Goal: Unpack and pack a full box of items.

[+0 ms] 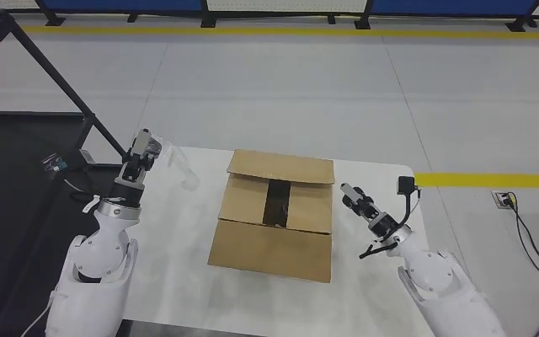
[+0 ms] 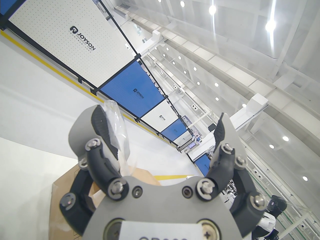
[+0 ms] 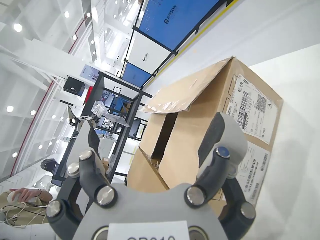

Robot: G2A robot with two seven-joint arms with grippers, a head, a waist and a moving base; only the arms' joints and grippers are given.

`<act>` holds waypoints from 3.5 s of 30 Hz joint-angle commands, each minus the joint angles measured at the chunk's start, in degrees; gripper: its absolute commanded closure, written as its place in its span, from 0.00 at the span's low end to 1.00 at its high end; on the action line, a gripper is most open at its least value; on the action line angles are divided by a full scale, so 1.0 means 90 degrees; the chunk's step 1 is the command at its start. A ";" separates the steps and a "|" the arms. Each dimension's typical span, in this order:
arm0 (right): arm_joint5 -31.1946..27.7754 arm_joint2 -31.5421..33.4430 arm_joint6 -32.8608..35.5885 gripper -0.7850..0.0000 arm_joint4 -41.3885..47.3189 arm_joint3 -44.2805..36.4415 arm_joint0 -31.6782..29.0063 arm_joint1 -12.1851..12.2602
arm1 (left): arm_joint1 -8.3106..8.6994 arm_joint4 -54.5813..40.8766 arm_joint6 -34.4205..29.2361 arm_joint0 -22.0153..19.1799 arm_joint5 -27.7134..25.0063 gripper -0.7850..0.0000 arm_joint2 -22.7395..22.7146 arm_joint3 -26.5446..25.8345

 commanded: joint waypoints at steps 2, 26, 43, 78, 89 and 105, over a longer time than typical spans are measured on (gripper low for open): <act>0.0090 -0.0088 0.0036 0.00 0.0019 -0.0129 -0.0035 -0.0026 | 0.0000 0.0000 0.0000 0.0000 0.0000 0.00 0.0000 0.0000; 0.0348 -0.1548 -0.0781 0.00 0.1388 0.1984 0.2260 -0.0945 | 0.0000 0.0000 0.0000 0.0000 0.0000 0.00 0.0000 0.0000; 0.0020 -0.1867 -0.0999 0.00 0.0949 0.2728 0.3033 -0.1193 | 0.0000 0.0000 0.0000 0.0000 0.0000 0.00 0.0000 0.0000; -0.0291 -0.2919 -0.1260 0.00 0.1885 0.7604 0.5352 -0.3166 | 0.0000 0.0000 0.0000 0.0000 0.0000 0.00 0.0000 0.0000; -0.1321 -0.2486 0.2674 0.00 0.2616 0.7210 0.5221 -0.3029 | 0.0000 0.0000 0.0000 0.0000 0.0000 0.00 0.0000 0.0000; 0.0127 -0.2904 0.3211 0.00 0.1524 0.7054 0.5149 -0.3247 | 0.0000 0.0000 0.0000 0.0000 0.0000 0.00 0.0000 0.0000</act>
